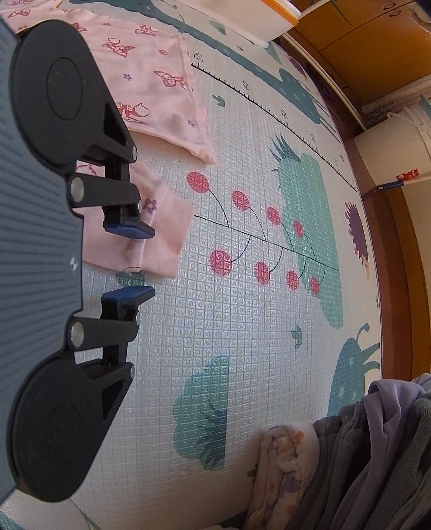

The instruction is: Fold clothes

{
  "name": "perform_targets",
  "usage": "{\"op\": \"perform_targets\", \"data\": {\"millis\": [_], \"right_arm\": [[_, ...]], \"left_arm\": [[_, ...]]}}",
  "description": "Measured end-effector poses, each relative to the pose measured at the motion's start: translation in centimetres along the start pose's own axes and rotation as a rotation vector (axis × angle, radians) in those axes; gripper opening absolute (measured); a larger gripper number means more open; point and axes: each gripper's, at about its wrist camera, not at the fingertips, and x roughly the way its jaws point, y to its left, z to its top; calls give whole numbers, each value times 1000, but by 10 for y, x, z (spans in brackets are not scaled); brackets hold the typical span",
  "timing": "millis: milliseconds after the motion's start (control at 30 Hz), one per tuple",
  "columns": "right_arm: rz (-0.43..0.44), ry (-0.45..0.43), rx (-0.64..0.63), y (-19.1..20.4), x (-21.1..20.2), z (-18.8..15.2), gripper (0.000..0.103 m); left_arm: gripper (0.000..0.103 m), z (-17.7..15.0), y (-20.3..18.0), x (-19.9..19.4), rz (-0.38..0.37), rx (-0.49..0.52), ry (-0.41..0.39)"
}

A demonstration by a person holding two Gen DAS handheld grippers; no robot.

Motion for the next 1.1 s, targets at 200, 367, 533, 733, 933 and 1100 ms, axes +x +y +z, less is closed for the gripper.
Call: {"op": "perform_targets", "data": {"millis": [200, 367, 533, 733, 933, 1100], "right_arm": [[-16, -71, -90, 13, -14, -4, 7], [-25, -121, -71, -2, -41, -8, 7], [-37, -158, -24, -26, -75, -22, 7], [-112, -172, 31, -61, -108, -47, 7], [-165, -171, 23, -75, -126, -70, 7], [-197, -158, 50, -83, -135, -91, 7]], "left_arm": [[28, 0, 0, 1, 2, -11, 3], [28, 0, 2, 2, -4, -25, 3], [28, 0, 2, 2, -6, -33, 2], [29, -1, 2, 2, -7, -36, 1], [29, -2, 3, 1, -7, -37, 1], [29, -2, 5, 2, -7, -38, 2]]}}
